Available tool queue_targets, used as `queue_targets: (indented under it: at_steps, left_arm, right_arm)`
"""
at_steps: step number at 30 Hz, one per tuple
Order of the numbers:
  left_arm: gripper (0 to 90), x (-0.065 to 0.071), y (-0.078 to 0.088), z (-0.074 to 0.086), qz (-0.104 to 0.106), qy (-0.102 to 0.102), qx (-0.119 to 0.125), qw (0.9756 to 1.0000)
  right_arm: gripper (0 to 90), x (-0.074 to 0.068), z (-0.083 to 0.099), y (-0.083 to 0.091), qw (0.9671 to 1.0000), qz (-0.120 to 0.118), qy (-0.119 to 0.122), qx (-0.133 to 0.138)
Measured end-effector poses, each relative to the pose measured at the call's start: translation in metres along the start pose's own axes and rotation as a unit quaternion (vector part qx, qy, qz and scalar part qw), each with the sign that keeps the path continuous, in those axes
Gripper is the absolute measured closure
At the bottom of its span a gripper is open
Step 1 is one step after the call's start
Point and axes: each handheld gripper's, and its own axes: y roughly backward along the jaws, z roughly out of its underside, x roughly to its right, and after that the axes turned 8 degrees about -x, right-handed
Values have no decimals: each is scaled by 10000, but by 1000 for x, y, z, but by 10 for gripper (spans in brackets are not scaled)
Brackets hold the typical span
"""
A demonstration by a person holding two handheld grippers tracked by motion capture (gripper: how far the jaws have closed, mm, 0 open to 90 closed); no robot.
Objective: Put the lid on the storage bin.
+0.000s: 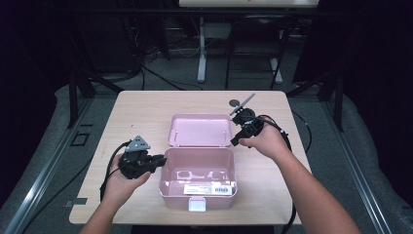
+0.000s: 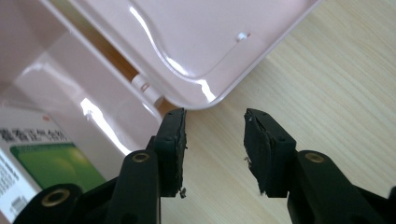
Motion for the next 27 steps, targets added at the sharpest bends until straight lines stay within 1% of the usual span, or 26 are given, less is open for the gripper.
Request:
queue_targets:
  at_steps: [2, 3, 5, 6, 9, 10, 11, 14, 15, 17, 20, 24, 25, 27]
  left_arm:
    - [789, 0, 0, 0, -6, -40, -6, 10000]
    - [789, 0, 0, 0, -14, -49, -14, 10000]
    - [789, 0, 0, 0, -18, -53, -5, 10000]
    - [789, 0, 0, 0, -14, -35, 0, 10000]
    - [789, 0, 0, 0, -5, -22, 1, 10000]
    - [789, 0, 0, 0, -3, -20, -5, 10000]
    - [789, 0, 0, 0, -3, -14, -4, 10000]
    - [789, 0, 0, 0, -6, -13, -6, 10000]
    - [790, 0, 0, 0, -2, -3, -5, 10000]
    - [789, 1, 0, 0, -16, -18, -3, 10000]
    - [790, 1, 0, 0, -10, -12, 2, 10000]
    - [790, 0, 0, 0, 4, -9, 2, 10000]
    - [790, 0, 0, 0, -1, -7, 4, 10000]
    - [790, 0, 0, 0, -2, -4, 5, 10000]
  right_arm:
    - [580, 2, 0, -2, 9999, 2, -105, 79]
    - [580, 2, 0, -2, 9999, 2, -105, 79]
    - [574, 7, -2, -7, 9994, 15, -281, 184]
    - [569, 8, -3, -8, 9993, 8, -336, 172]
    - [559, 10, -4, -11, 9991, 52, -391, 184]
    - [556, 12, -5, -13, 9986, 77, -464, 250]
    - [556, 12, -6, -13, 9981, 65, -534, 298]
    - [559, 13, -7, -15, 9978, 62, -592, 304]
    - [567, 14, -8, -16, 9974, 54, -650, 302]
    - [589, 15, -12, -18, 9956, 53, -871, 346]
    - [585, 17, -16, -20, 9943, 66, -976, 422]
    - [575, 18, -19, -23, 9933, 122, -1075, 414]
    - [575, 19, -21, -26, 9922, 127, -1164, 439]
    - [576, 20, -24, -29, 9918, 134, -1191, 440]
